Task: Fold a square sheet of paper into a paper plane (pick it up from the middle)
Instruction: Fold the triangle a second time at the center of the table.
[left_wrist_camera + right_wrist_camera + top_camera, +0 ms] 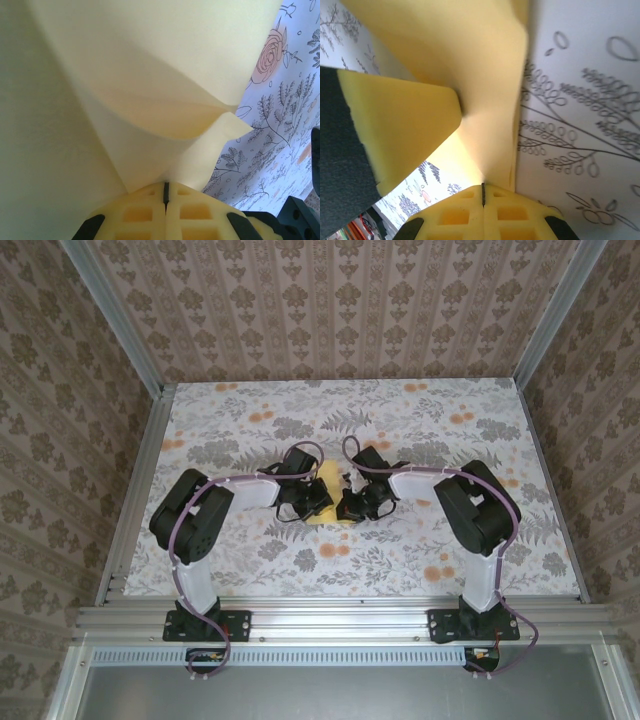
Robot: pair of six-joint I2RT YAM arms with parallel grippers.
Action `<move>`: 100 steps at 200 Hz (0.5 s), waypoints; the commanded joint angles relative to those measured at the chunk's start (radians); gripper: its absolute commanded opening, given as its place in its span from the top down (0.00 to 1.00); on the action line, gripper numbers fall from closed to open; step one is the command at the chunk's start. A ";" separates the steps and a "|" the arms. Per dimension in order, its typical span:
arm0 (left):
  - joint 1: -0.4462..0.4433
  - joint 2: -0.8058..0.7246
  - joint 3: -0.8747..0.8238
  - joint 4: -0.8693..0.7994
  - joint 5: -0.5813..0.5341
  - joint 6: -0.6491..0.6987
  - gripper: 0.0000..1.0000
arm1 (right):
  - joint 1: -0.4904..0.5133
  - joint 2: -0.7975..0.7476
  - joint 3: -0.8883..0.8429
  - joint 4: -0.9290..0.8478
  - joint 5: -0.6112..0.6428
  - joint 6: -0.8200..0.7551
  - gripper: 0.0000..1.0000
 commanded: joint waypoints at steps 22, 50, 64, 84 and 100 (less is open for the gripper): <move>0.018 0.051 -0.043 -0.118 -0.050 -0.001 0.96 | -0.017 0.047 -0.017 -0.091 0.057 0.012 0.96; 0.019 0.051 -0.035 -0.121 -0.047 0.006 0.96 | -0.023 0.008 -0.006 -0.056 -0.016 0.029 0.95; 0.019 0.054 -0.038 -0.116 -0.043 0.005 0.96 | -0.025 -0.023 0.006 -0.015 -0.041 0.048 0.95; 0.019 0.056 -0.042 -0.108 -0.039 0.002 0.96 | -0.027 -0.029 0.024 0.005 -0.041 0.059 0.94; 0.019 0.057 -0.042 -0.107 -0.038 0.003 0.96 | -0.026 -0.005 0.031 0.006 -0.037 0.059 0.94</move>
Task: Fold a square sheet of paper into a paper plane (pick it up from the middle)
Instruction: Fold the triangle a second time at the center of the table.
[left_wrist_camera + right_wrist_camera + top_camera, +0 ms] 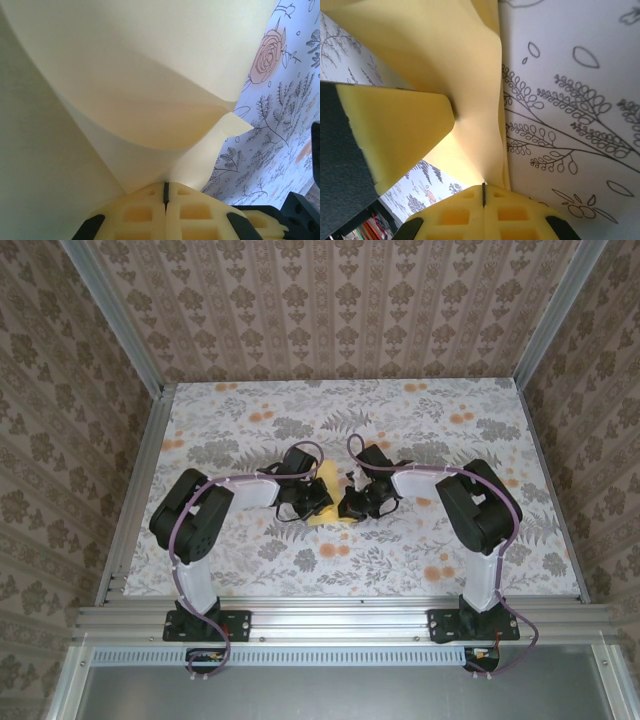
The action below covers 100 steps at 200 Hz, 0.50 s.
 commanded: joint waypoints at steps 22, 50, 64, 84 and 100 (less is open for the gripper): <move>0.011 0.057 -0.042 -0.107 -0.046 0.005 0.96 | -0.006 0.021 0.028 0.007 -0.001 0.029 0.95; 0.009 0.057 -0.040 -0.105 -0.046 0.004 0.96 | -0.006 0.054 0.030 -0.034 0.027 0.011 0.95; 0.011 0.057 -0.040 -0.105 -0.047 0.006 0.96 | -0.006 0.066 0.027 -0.069 0.053 -0.001 0.95; 0.014 0.057 -0.038 -0.105 -0.051 0.012 0.95 | -0.008 0.073 0.017 -0.118 0.091 -0.012 0.95; 0.025 0.048 -0.038 -0.104 -0.061 0.021 0.94 | -0.009 0.070 0.003 -0.148 0.116 -0.014 0.95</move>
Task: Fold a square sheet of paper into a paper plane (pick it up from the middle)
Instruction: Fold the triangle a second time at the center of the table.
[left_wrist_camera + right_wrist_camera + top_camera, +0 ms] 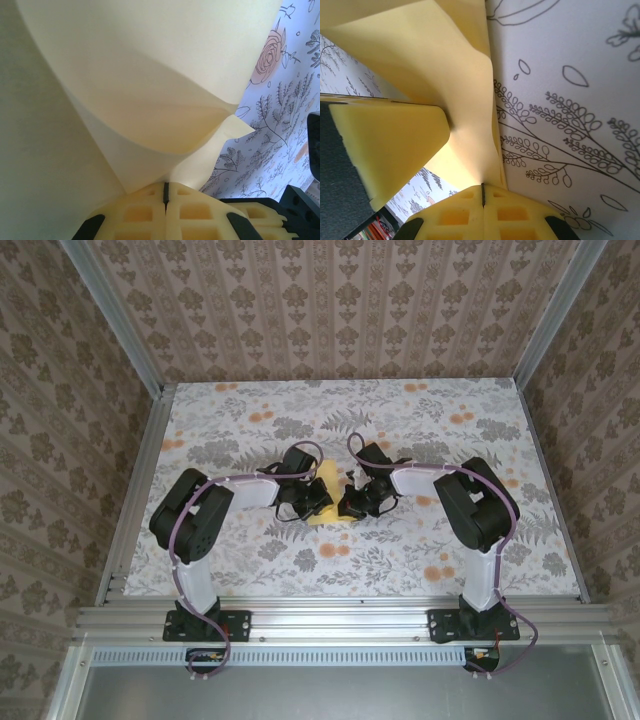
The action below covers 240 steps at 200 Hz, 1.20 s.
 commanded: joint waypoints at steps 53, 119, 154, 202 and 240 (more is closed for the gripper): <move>0.084 0.029 -0.030 -0.119 -0.090 0.073 0.91 | -0.009 0.048 -0.051 -0.152 0.136 -0.006 0.95; 0.168 0.044 -0.005 -0.136 -0.101 0.143 0.91 | -0.007 0.044 -0.065 -0.152 0.137 0.002 0.95; 0.190 0.053 0.021 -0.157 -0.102 0.173 0.91 | -0.007 0.038 -0.068 -0.155 0.136 0.002 0.95; 0.240 -0.002 0.060 -0.151 -0.088 0.231 0.90 | -0.006 0.037 -0.067 -0.154 0.136 0.007 0.95; 0.202 -0.109 0.019 -0.070 -0.041 0.252 0.89 | -0.005 0.039 -0.063 -0.158 0.135 0.013 0.96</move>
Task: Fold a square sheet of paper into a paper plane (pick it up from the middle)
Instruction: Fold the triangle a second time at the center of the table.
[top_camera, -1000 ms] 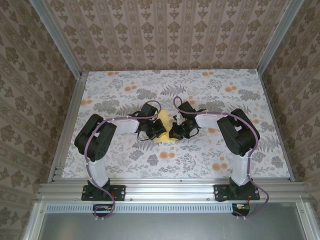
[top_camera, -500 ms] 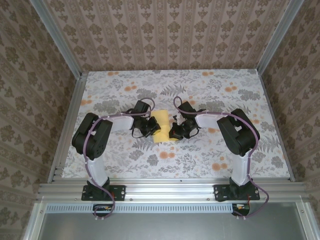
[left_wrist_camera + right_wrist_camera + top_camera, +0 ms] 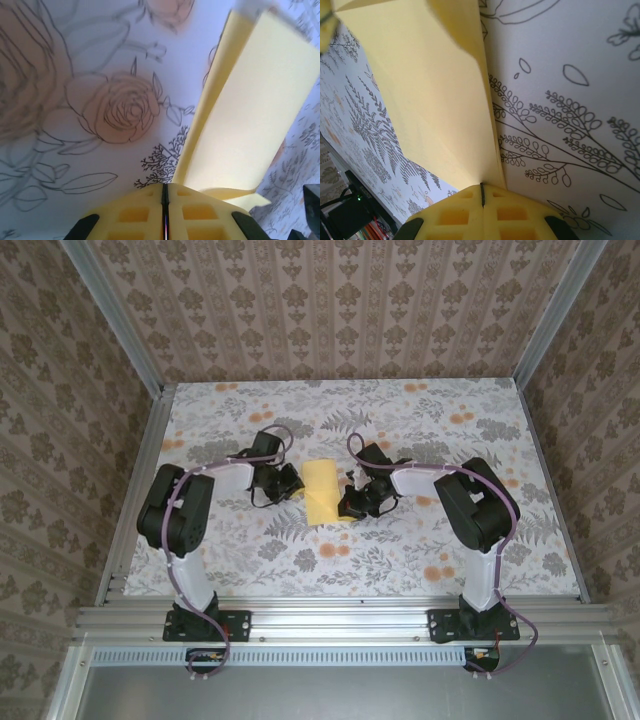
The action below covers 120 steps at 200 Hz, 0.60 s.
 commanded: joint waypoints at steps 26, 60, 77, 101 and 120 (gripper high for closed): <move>-0.092 -0.118 -0.064 0.097 -0.020 0.022 0.89 | -0.003 0.045 -0.050 -0.163 0.131 0.023 0.96; -0.160 -0.064 -0.054 0.127 -0.013 0.002 0.89 | -0.003 0.047 -0.046 -0.165 0.130 0.027 0.96; -0.177 -0.019 -0.031 0.129 -0.007 -0.004 0.89 | -0.003 0.047 -0.045 -0.165 0.129 0.031 0.96; -0.180 0.023 -0.005 0.117 -0.013 -0.005 0.90 | -0.003 0.042 -0.048 -0.163 0.128 0.031 0.96; -0.180 0.044 0.019 0.072 -0.042 0.007 0.90 | -0.003 0.041 -0.048 -0.166 0.130 0.032 0.96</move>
